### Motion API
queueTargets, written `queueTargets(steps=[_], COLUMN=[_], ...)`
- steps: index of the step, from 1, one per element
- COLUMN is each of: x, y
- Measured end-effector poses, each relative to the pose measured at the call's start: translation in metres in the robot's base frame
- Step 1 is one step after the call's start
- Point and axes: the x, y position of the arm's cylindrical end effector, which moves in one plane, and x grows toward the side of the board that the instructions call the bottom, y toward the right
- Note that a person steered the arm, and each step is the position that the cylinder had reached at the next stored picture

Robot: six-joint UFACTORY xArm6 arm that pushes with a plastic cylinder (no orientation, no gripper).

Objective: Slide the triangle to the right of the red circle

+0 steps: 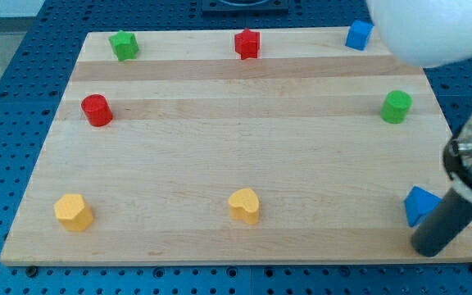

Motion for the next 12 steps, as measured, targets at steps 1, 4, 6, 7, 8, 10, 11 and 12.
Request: queueTargets(steps=[1, 4, 6, 7, 8, 10, 11, 12], x=[-0.018, -0.058, -0.034, -0.046, -0.072, -0.088, -0.074, -0.066], y=[0.009, -0.045, 0.005, 0.009, 0.004, -0.033, -0.060, -0.088])
